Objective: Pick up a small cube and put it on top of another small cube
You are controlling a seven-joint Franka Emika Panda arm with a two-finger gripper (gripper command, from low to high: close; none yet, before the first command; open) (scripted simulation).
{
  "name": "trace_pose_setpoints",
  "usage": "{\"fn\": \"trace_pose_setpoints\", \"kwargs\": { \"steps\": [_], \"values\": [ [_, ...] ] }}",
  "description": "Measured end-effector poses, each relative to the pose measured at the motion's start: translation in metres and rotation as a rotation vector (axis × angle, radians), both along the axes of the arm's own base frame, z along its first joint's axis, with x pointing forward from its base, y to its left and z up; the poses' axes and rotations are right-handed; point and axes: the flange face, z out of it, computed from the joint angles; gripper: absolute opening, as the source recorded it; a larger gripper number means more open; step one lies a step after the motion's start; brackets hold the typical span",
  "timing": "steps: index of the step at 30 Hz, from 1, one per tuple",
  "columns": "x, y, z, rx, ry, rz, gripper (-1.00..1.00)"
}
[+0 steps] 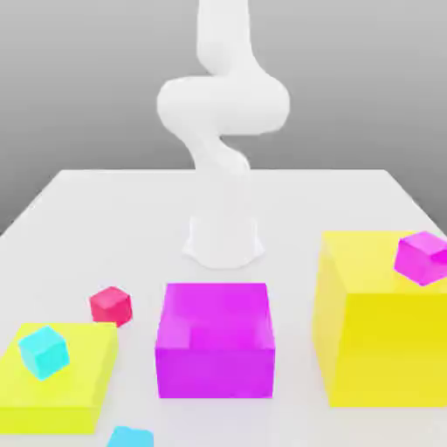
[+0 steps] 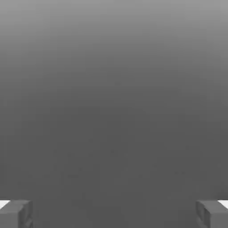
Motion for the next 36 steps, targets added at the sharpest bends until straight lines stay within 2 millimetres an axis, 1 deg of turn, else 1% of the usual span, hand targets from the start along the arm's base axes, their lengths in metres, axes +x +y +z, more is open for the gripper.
{"fn": "trace_pose_setpoints", "kwargs": {
  "steps": [2,5,8,11,14,17,20,23,26,28,30,36],
  "values": [
    [0.016,-0.016,-0.038,-0.008,0.056,-0.045,0.00],
    [0.032,-0.042,-0.093,-0.011,0.136,-0.111,0.00],
    [0.037,-0.072,-0.149,-0.003,0.215,-0.176,0.00],
    [0.033,-0.102,-0.204,0.015,0.293,-0.242,0.00],
    [0.019,-0.130,-0.258,0.042,0.369,-0.307,0.00],
    [-0.002,-0.155,-0.309,0.077,0.442,-0.372,0.00],
    [-0.031,-0.174,-0.357,0.121,0.512,-0.436,0.00],
    [-0.066,-0.186,-0.401,0.172,0.578,-0.498,0.00],
    [-0.103,-0.191,-0.440,0.229,0.640,-0.557,0.00],
    [-0.127,-0.190,-0.462,0.267,0.675,-0.592,0.00],
    [-0.133,-0.191,-0.472,0.278,0.687,-0.606,0.00],
    [-0.130,-0.193,-0.492,0.273,0.688,-0.613,0.00]
  ]
}}
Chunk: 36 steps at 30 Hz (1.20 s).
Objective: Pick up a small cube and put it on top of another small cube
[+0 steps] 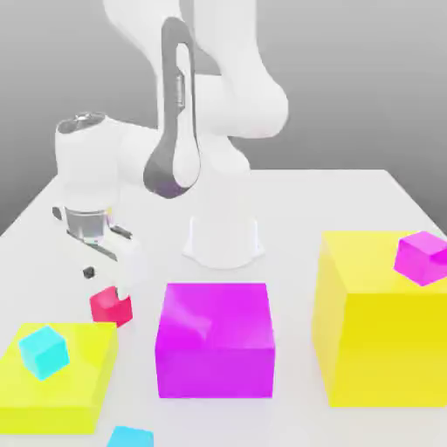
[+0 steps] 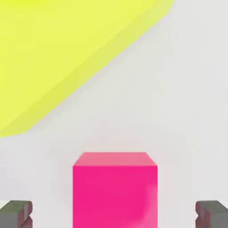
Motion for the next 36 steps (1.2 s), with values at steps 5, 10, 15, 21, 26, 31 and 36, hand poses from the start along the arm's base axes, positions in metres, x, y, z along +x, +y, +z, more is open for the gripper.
{"fn": "trace_pose_setpoints", "kwargs": {
  "steps": [5,10,15,21,26,31,36],
  "values": [
    [0.000,-0.001,-0.018,-0.002,-0.001,-0.003,0.00],
    [-0.004,0.001,-0.037,0.004,-0.002,-0.001,0.00],
    [-0.008,0.004,-0.047,0.011,-0.001,0.000,-1.00],
    [-0.006,0.003,-0.044,0.009,-0.001,0.000,-1.00],
    [-0.001,0.000,-0.025,0.000,-0.002,-0.003,-1.00],
    [0.000,-0.002,-0.007,-0.001,0.000,-0.006,-1.00],
    [-0.003,0.000,0.009,0.004,0.001,-0.004,-1.00]
  ]
}}
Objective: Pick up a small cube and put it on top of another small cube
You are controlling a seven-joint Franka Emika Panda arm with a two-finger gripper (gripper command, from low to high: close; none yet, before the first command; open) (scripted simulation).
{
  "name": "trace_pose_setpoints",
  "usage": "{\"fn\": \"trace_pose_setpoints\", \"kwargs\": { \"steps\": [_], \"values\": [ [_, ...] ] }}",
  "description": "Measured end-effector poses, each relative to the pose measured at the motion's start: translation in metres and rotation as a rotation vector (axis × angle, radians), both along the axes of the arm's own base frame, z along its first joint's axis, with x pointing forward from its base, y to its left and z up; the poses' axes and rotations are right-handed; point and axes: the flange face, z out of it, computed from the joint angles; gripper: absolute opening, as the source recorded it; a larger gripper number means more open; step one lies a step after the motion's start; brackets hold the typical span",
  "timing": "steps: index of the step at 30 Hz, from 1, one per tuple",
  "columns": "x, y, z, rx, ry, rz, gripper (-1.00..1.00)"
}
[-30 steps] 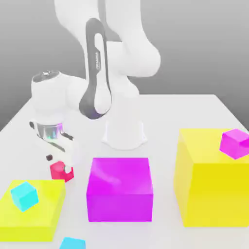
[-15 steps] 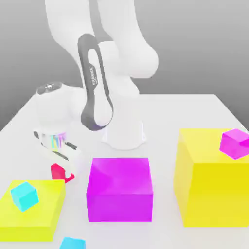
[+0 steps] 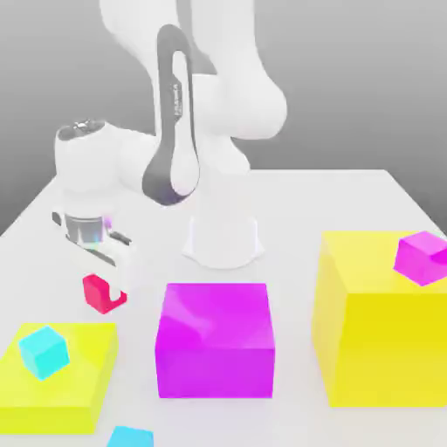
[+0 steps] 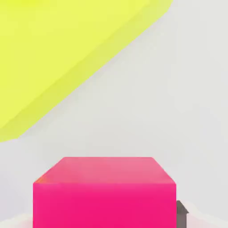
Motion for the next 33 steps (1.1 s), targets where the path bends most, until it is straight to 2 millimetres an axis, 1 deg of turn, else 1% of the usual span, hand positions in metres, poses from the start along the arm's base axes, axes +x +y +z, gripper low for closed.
{"fn": "trace_pose_setpoints", "kwargs": {
  "steps": [3,5,15,23,24,25,27,28,33],
  "values": [
    [-0.003,0.003,0.008,0.005,-0.001,0.003,-1.00],
    [0.005,0.000,0.015,0.012,-0.007,-0.006,-1.00],
    [0.095,-0.024,0.063,0.039,-0.027,-0.108,-1.00],
    [0.157,-0.042,0.109,0.019,-0.009,-0.211,-1.00],
    [0.162,-0.044,0.109,0.015,-0.007,-0.220,-1.00],
    [0.166,-0.044,0.101,0.013,-0.006,-0.224,-1.00],
    [0.167,-0.046,0.076,0.011,-0.005,-0.231,-1.00],
    [0.167,-0.047,0.062,0.010,-0.004,-0.233,1.00],
    [0.167,-0.047,0.062,0.010,-0.004,-0.233,1.00]
  ]
}}
